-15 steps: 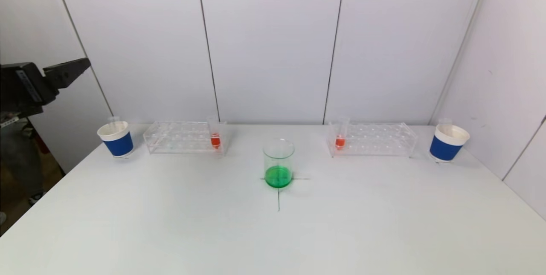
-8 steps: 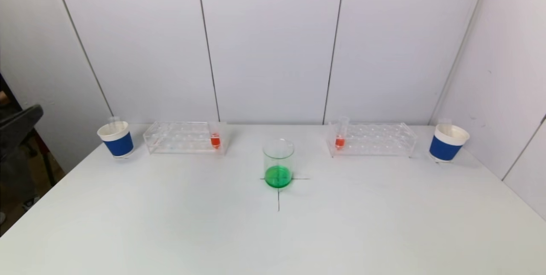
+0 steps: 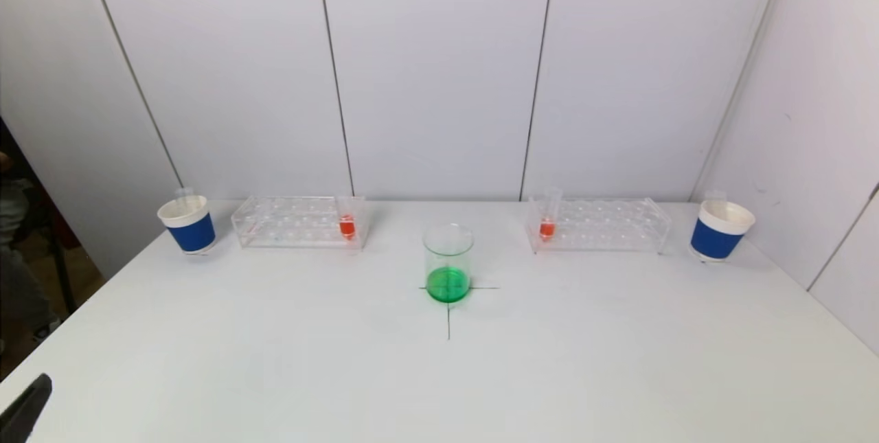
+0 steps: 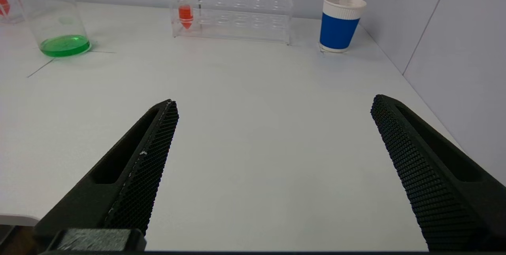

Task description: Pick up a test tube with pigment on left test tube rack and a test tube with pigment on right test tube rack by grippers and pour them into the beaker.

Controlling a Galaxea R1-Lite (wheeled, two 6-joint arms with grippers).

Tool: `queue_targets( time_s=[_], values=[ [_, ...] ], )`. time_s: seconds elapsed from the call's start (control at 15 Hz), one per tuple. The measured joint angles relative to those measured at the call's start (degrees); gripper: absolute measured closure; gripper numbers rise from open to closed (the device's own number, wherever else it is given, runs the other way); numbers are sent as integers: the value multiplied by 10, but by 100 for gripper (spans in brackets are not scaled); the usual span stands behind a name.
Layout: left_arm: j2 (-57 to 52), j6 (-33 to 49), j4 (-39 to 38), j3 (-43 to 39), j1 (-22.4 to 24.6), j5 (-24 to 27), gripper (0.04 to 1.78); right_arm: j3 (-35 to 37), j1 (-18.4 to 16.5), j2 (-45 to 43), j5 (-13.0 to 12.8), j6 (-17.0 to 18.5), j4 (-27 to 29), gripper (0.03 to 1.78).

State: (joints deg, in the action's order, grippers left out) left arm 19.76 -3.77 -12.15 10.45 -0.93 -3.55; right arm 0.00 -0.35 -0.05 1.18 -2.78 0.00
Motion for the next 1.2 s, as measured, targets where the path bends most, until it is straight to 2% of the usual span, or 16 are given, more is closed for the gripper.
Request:
queue_targets(
  time_s=[0.27, 0.6, 0.93, 1.2],
  values=[
    [-88, -20, 59, -60, 2, 2, 6, 0, 0, 0, 0, 0, 0, 4],
    [-177, -15, 126, -102, 7, 40, 6, 0, 0, 0, 0, 0, 0, 4],
    [-197, 36, 123, -103, 7, 37, 6, 0, 0, 0, 0, 0, 0, 4],
    [-198, 39, 121, -103, 7, 36, 6, 0, 0, 0, 0, 0, 0, 4]
  ],
)
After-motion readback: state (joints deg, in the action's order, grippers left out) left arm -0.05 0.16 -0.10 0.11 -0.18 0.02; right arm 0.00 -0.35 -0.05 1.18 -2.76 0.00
